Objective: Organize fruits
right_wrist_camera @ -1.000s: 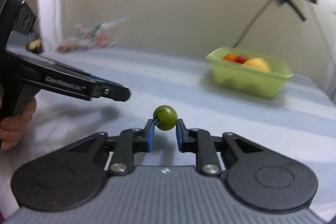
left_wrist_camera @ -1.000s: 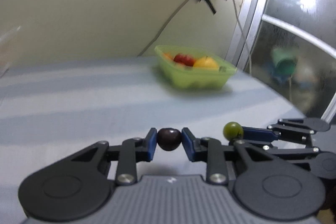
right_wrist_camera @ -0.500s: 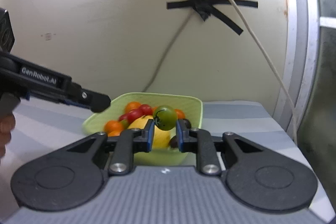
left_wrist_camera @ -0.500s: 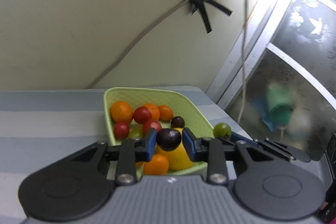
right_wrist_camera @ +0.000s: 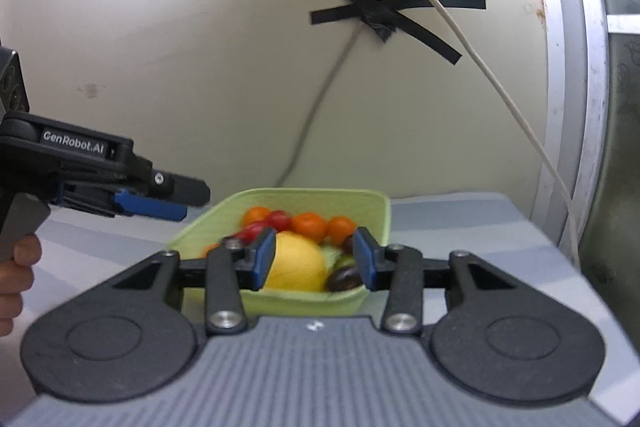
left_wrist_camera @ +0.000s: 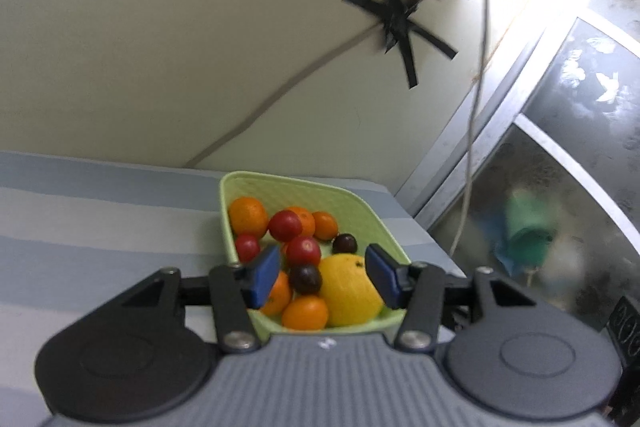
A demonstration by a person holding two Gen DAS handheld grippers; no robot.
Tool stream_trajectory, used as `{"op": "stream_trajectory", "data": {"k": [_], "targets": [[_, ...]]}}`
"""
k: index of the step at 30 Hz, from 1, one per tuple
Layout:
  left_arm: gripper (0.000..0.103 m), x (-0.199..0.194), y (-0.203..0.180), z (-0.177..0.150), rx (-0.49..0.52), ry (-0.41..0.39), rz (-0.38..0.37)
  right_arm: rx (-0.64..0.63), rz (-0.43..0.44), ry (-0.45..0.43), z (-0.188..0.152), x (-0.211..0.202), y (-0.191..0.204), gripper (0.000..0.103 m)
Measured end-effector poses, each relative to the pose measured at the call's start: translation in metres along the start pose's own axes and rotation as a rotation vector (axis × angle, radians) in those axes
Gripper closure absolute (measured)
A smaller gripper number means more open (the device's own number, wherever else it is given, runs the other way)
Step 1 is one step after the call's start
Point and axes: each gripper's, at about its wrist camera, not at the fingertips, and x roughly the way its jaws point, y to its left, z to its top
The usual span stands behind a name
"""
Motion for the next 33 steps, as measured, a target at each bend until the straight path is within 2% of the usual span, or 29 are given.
{"op": "stream_trajectory", "data": {"k": [4, 10, 15, 17, 19, 23, 26, 29, 33], "targets": [[0.050, -0.043, -0.001, -0.020, 0.027, -0.024, 0.051, 0.068, 0.056, 0.024, -0.019, -0.029, 0.021, 0.057], [0.048, -0.092, -0.008, -0.071, 0.114, -0.031, 0.265, 0.166, 0.100, 0.068, -0.051, -0.062, 0.056, 0.057], [0.039, -0.116, -0.017, -0.108, 0.137, -0.022, 0.371, 0.201, 0.102, 0.107, -0.068, -0.082, 0.080, 0.057], [0.035, -0.122, -0.020, -0.118, 0.149, -0.023, 0.400, 0.210, 0.106, 0.124, -0.074, -0.089, 0.088, 0.057], [0.020, -0.130, -0.024, -0.127, 0.158, -0.034, 0.420, 0.223, 0.106, 0.139, -0.079, -0.095, 0.094, 0.057], [0.015, -0.144, -0.030, -0.144, 0.183, -0.067, 0.456, 0.268, 0.113, 0.172, -0.091, -0.107, 0.102, 0.057], [0.013, -0.150, -0.029, -0.152, 0.162, -0.069, 0.466, 0.284, 0.100, 0.176, -0.096, -0.114, 0.107, 0.057], [0.002, -0.157, -0.027, -0.158, 0.153, -0.072, 0.483, 0.291, 0.087, 0.167, -0.097, -0.118, 0.112, 0.057], [0.000, -0.163, -0.027, -0.163, 0.156, -0.081, 0.514, 0.285, 0.084, 0.157, -0.099, -0.122, 0.118, 0.057]]}}
